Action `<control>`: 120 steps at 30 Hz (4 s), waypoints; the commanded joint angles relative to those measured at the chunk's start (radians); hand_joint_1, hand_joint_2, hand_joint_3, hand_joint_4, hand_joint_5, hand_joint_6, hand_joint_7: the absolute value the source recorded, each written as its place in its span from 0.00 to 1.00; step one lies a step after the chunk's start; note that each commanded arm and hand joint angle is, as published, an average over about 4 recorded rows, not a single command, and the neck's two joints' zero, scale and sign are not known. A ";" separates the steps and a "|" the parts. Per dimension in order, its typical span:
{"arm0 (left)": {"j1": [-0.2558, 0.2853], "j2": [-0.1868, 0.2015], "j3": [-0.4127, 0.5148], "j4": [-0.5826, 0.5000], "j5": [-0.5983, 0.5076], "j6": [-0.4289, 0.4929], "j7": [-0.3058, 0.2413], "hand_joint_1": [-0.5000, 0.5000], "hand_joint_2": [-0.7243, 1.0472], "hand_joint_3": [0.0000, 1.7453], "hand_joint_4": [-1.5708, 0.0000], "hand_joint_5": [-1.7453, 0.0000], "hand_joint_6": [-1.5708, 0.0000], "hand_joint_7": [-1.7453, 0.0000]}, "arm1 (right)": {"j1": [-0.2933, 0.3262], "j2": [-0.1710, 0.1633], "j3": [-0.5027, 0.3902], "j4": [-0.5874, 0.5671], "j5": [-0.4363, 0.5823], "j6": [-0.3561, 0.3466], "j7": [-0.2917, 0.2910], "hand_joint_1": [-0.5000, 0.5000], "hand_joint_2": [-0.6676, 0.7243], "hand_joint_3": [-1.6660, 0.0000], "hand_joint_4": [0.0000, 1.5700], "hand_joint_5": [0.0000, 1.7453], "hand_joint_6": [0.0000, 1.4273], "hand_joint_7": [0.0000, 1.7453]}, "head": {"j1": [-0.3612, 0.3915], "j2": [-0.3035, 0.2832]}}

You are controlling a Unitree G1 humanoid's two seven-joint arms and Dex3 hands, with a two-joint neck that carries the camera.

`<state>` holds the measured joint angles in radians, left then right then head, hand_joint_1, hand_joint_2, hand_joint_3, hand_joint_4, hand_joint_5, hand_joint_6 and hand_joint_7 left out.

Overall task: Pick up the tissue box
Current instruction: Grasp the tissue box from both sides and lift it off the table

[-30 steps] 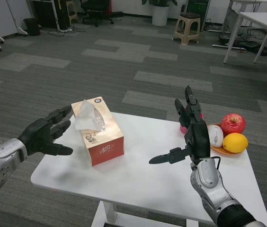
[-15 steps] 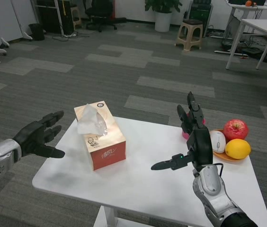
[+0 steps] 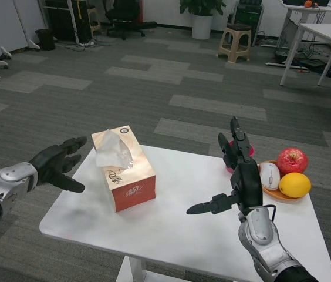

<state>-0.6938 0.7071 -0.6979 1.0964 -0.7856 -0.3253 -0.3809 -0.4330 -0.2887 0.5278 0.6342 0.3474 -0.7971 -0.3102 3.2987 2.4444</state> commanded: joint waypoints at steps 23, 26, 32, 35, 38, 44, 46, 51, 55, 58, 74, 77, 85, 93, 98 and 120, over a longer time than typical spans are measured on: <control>-0.169 -0.051 -0.142 0.058 0.093 0.077 0.039 1.00 1.00 0.01 1.00 1.00 1.00 1.00 | 0.005 0.005 0.007 0.022 0.004 -0.005 -0.008 0.04 0.64 0.90 0.22 0.00 0.00 0.00 | 0.002 -0.002; -0.185 -0.057 -0.175 0.066 0.099 0.081 0.040 1.00 1.00 0.03 1.00 1.00 1.00 1.00 | 0.005 0.006 0.008 0.023 0.004 -0.005 -0.009 0.04 0.64 0.90 0.22 0.00 0.00 0.00 | 0.002 -0.001; -0.211 -0.071 -0.238 0.072 0.103 0.081 0.043 1.00 1.00 0.01 1.00 1.00 1.00 1.00 | 0.004 0.006 0.012 0.027 0.004 -0.006 -0.010 0.04 0.64 0.90 0.22 0.00 0.00 0.00 | 0.002 0.001; -0.220 -0.074 -0.262 0.072 0.103 0.081 0.043 1.00 1.00 0.04 1.00 1.00 1.00 1.00 | 0.004 0.006 0.012 0.027 0.004 -0.006 -0.010 0.04 0.64 0.90 0.22 0.00 0.00 0.00 | 0.001 0.002; -0.234 -0.078 -0.299 0.072 0.102 0.081 0.045 1.00 1.00 0.04 1.00 1.00 1.00 1.00 | 0.005 0.006 0.013 0.027 0.004 -0.006 -0.010 0.04 0.64 0.90 0.22 0.00 0.00 0.00 | 0.001 0.003; -0.259 -0.090 -0.380 0.073 0.098 0.083 0.047 1.00 1.00 0.04 1.00 1.00 1.00 1.00 | 0.005 0.005 0.012 0.025 0.004 -0.007 -0.011 0.04 0.64 0.90 0.22 0.00 0.00 0.00 | 0.001 0.005; -0.263 -0.094 -0.397 0.072 0.097 0.082 0.048 1.00 1.00 0.03 1.00 1.00 1.00 1.00 | 0.005 0.005 0.012 0.025 0.004 -0.006 -0.011 0.04 0.64 0.90 0.23 0.00 0.00 0.00 | 0.001 0.005; -0.272 -0.103 -0.434 0.072 0.095 0.081 0.048 1.00 1.00 0.01 1.00 1.00 1.00 1.00 | 0.005 0.005 0.011 0.025 0.004 -0.007 -0.012 0.04 0.64 0.90 0.24 0.00 0.00 0.00 | 0.001 0.005; -0.274 -0.110 -0.450 0.058 0.096 0.077 0.048 1.00 1.00 0.05 1.00 1.00 1.00 1.00 | 0.005 0.005 0.010 0.023 0.004 -0.007 -0.012 0.04 0.64 0.90 0.24 0.00 0.00 0.00 | -0.003 0.004; -0.274 -0.113 -0.455 0.042 0.099 0.075 0.048 1.00 1.00 0.05 1.00 1.00 1.00 1.00 | 0.005 0.005 0.009 0.022 0.004 -0.007 -0.012 0.04 0.64 0.90 0.24 0.00 0.00 0.00 | -0.005 0.004; -0.276 -0.144 -0.457 -0.072 0.129 0.058 0.045 1.00 1.00 0.04 1.00 1.00 1.00 1.00 | 0.011 0.004 0.009 0.019 0.004 -0.007 -0.012 0.04 0.64 0.90 0.24 0.00 0.00 0.00 | -0.017 0.004; -0.276 -0.150 -0.457 -0.094 0.139 0.055 0.045 1.00 1.00 0.01 1.00 1.00 1.00 1.00 | 0.014 0.003 0.011 0.019 0.004 -0.007 -0.011 0.04 0.64 0.90 0.23 0.00 0.00 0.00 | -0.023 0.004; -0.276 -0.166 -0.457 -0.146 0.155 0.046 0.042 1.00 1.00 0.03 1.00 1.00 1.00 1.00 | 0.020 -0.001 0.032 0.019 0.004 -0.005 -0.011 0.04 0.64 0.90 0.22 0.00 0.00 0.00 | -0.033 0.002; -0.271 -0.173 -0.457 -0.188 0.175 0.045 0.040 1.00 1.00 0.03 1.00 1.00 1.00 1.00 | 0.028 -0.002 0.053 0.024 0.004 -0.002 -0.012 0.04 0.64 0.90 0.20 0.00 0.00 0.00 | -0.044 -0.002; -0.268 -0.174 -0.459 -0.229 0.187 0.045 0.039 1.00 1.00 0.05 1.00 1.00 1.00 1.00 | 0.030 -0.005 0.058 0.030 0.004 -0.001 -0.011 0.04 0.64 0.90 0.20 0.00 0.00 0.00 | -0.044 -0.002; -0.215 -0.176 -0.468 -0.318 0.201 0.037 0.027 1.00 1.00 0.01 1.00 1.00 1.00 1.00 | 0.030 -0.009 0.054 0.223 0.002 0.001 0.002 0.04 0.59 0.94 0.16 0.00 0.00 0.00 | -0.063 -0.004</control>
<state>-0.9241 0.5272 -1.1628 0.7861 -0.5924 -0.2767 -0.3510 -0.4058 -0.2908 0.5901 0.8386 0.3469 -0.7981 -0.3107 3.2360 2.4400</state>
